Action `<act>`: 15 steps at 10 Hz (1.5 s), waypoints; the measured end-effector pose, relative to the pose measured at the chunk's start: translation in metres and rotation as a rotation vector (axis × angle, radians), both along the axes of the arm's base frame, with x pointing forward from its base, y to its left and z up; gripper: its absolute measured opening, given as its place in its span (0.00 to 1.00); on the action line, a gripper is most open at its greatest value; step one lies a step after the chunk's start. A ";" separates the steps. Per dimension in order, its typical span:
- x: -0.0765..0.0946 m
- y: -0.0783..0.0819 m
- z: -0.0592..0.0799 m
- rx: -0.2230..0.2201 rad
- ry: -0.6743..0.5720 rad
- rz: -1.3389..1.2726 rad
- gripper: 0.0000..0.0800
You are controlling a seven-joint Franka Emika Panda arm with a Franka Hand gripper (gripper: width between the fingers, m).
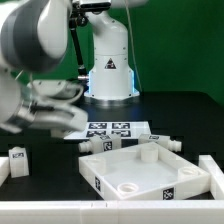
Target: Assemble one leg
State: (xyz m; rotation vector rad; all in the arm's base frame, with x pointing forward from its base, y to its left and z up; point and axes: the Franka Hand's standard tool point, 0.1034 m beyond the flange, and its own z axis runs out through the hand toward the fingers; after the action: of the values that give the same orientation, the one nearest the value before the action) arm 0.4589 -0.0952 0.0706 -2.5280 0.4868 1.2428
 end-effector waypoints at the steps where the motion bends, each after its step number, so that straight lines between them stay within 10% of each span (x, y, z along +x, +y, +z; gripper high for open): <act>1: 0.008 0.015 0.018 0.009 -0.012 0.024 0.35; 15: 0.096 0.065 0.043 -0.306 -0.934 0.102 0.35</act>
Offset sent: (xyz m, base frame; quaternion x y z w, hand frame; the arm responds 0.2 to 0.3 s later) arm 0.0185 0.0140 -0.0087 0.0348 0.2035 0.0056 0.9784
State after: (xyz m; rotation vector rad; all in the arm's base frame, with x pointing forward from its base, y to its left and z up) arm 0.5548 -0.0304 0.1131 -3.0228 0.3213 -0.0953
